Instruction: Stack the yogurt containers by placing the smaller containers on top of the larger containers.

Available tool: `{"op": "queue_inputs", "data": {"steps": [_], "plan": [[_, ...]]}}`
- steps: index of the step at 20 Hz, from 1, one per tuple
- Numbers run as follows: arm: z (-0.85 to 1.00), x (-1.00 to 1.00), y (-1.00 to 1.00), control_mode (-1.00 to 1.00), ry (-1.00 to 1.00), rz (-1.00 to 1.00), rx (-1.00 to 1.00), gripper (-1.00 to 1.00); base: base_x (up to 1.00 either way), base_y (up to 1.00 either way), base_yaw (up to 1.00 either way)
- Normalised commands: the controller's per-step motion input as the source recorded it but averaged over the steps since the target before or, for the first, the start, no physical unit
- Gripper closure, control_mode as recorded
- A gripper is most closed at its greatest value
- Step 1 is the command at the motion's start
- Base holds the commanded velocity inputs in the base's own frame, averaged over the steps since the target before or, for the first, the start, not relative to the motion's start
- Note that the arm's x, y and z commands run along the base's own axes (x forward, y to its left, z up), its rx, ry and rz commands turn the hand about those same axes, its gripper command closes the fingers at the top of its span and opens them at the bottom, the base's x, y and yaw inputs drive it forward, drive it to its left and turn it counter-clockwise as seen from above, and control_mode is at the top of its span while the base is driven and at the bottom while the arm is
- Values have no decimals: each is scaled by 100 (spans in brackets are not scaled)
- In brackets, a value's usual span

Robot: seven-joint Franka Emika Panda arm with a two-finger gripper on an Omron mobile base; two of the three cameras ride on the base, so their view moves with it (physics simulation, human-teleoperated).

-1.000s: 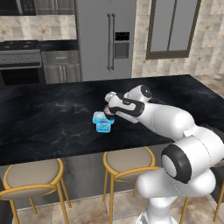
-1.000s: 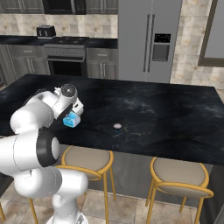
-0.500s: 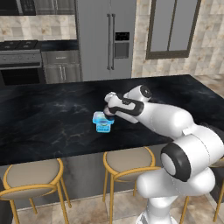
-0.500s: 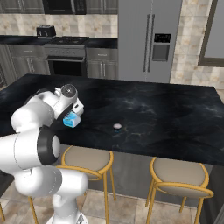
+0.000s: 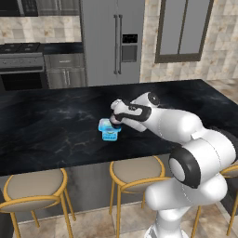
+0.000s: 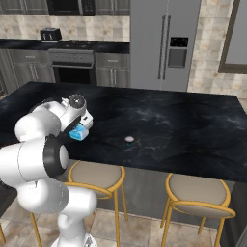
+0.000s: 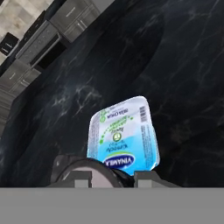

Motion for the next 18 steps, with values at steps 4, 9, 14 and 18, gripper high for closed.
{"op": "queue_inputs", "data": {"steps": [4, 9, 14, 18], "plan": [[-9, 4, 0, -100, 0, 0, 0, 100, 0, 0, 0], [-3, 4, 0, -100, 0, 0, 0, 100, 0, 0, 0], [0, 8, 0, -100, 0, 0, 0, 100, 0, 0, 0], [0, 17, 5, -100, 0, -1, 0, 100, 0, 0, 0]]}}
